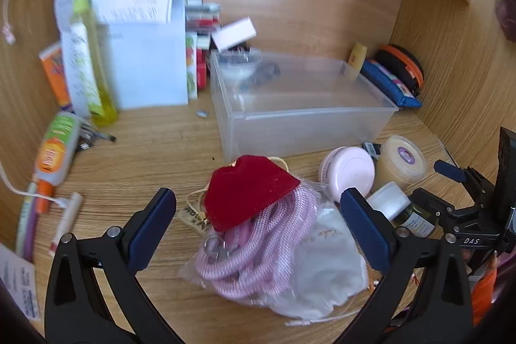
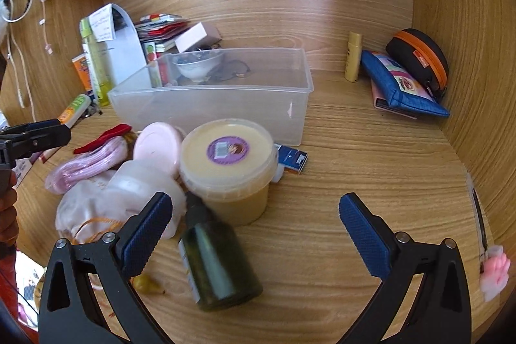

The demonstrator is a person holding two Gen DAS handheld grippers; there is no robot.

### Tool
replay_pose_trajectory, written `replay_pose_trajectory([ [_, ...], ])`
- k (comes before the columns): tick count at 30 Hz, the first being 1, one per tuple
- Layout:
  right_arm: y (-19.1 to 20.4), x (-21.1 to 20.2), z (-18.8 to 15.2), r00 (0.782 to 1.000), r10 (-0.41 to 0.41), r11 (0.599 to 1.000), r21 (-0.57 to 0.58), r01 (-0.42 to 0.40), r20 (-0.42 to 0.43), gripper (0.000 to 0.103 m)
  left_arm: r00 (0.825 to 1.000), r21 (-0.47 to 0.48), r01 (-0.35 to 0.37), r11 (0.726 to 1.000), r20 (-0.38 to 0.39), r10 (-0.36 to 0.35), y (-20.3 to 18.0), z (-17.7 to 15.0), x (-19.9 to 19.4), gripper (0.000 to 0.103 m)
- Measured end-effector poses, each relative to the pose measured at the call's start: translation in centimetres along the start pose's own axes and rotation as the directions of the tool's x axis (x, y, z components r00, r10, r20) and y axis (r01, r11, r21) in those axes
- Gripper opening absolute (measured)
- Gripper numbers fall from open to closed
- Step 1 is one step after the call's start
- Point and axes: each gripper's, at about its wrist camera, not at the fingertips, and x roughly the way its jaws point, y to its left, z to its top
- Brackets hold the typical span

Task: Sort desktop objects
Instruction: 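Grasp the red velvet pouch with the left gripper while the right grasps the cream tub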

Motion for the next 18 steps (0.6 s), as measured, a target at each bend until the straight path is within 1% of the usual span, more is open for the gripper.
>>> replay_pose_trajectory([
  [2,-0.1,0.5,0.5,1.0,0.002,1.0,0.001,-0.002,-0.015,0.103,0.998,-0.022,0.022,1.0,-0.057,-0.023,0.6,0.5,1.4,0.103],
  [3,-0.2,0.7,0.6,1.0,0.003,1.0,0.002,-0.003,-0.02,0.103,0.995,-0.035,0.03,0.999,-0.091,-0.033,1.0,0.8,2.3,0.103],
  [5,-0.3,1.3,1.0,0.999,0.004,1.0,0.008,-0.004,-0.042,0.103,0.99,-0.067,0.046,0.997,-0.132,-0.055,1.6,1.1,3.4,0.103],
  [6,-0.3,1.6,1.2,0.998,0.019,1.0,0.012,-0.019,-0.052,0.103,0.985,-0.093,0.056,0.994,-0.157,-0.07,2.1,1.3,4.1,0.103],
  [9,-0.5,2.4,1.6,0.995,0.054,0.998,0.021,-0.053,-0.084,0.103,0.974,-0.133,0.075,0.988,-0.201,-0.101,2.9,1.7,5.5,0.103],
  [13,-0.9,3.7,2.0,0.984,0.106,0.994,0.049,-0.1,-0.141,0.103,0.961,-0.175,0.08,0.981,-0.248,-0.123,3.6,1.8,6.8,0.103],
  [15,-1.0,4.0,2.1,0.981,0.12,0.992,0.048,-0.114,-0.154,0.103,0.956,-0.186,0.077,0.98,-0.264,-0.126,3.7,1.8,7.2,0.103],
  [18,-0.5,4.5,2.4,0.98,0.118,0.993,0.008,-0.118,-0.161,0.103,0.953,-0.181,0.062,0.982,-0.28,-0.112,3.6,1.9,7.5,0.103],
])
